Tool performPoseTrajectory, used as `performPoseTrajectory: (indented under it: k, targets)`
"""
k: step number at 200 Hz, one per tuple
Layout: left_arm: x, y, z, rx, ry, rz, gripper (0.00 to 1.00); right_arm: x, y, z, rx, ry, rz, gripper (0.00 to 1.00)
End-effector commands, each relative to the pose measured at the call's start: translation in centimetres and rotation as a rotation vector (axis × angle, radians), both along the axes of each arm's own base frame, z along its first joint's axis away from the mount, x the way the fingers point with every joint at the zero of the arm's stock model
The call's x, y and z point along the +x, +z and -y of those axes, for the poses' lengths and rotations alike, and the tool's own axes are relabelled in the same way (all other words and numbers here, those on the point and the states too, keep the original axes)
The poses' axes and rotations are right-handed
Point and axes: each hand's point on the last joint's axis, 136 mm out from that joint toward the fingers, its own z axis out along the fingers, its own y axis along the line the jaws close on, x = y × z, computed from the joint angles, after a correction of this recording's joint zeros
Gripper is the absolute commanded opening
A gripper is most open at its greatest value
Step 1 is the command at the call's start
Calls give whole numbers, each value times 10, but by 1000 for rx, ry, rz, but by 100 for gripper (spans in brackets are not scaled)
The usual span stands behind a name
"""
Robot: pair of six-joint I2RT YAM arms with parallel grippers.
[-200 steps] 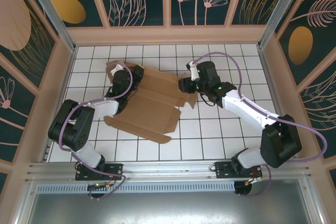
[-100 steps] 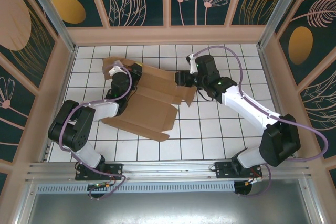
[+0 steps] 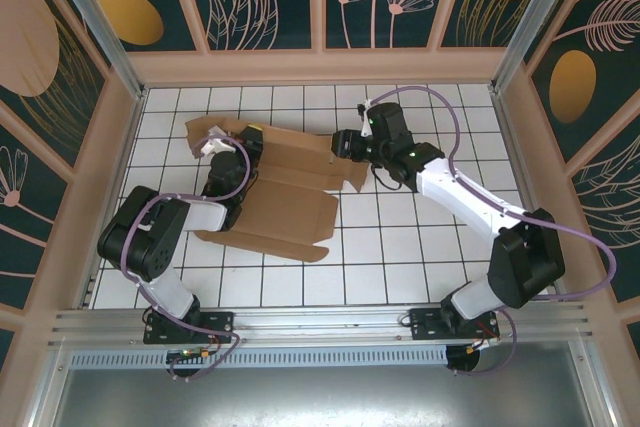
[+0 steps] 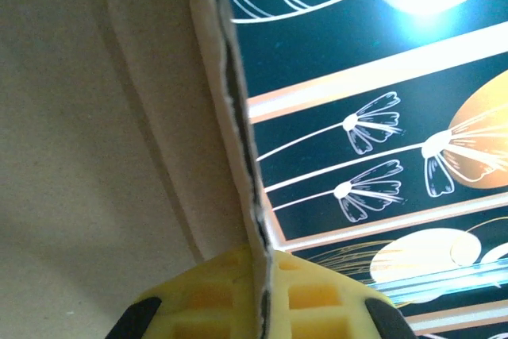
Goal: Fold the paper box
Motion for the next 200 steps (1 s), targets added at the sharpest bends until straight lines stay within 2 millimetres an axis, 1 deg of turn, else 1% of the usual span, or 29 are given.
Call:
performPoseTrajectory:
  k: [1,49,86,119,142,165,184,200]
  targets:
    - [0,-11,14,78,-74,-46,0,8,8,-4,44,-28,6,55]
    - [-11,-26,22,156,-152,-98,0,7,1,-3,12,-43,20,55]
    - [-20,-32,20,203,-166,-113,0,3,4,-6,25,-30,14,57]
    - [-24,-33,22,209,-185,-111,0,-4,10,-6,52,-31,-13,58]
    - [-25,-34,23,217,-194,-116,0,-8,14,-5,113,-51,-70,59]
    - [-27,-36,20,225,-188,-124,0,-16,10,-6,194,-94,-188,55]
    - [-25,-37,18,227,-182,-135,0,-22,10,2,209,-156,-240,53]
    - [-24,-37,18,225,-181,-140,0,-26,18,13,201,-176,-205,53]
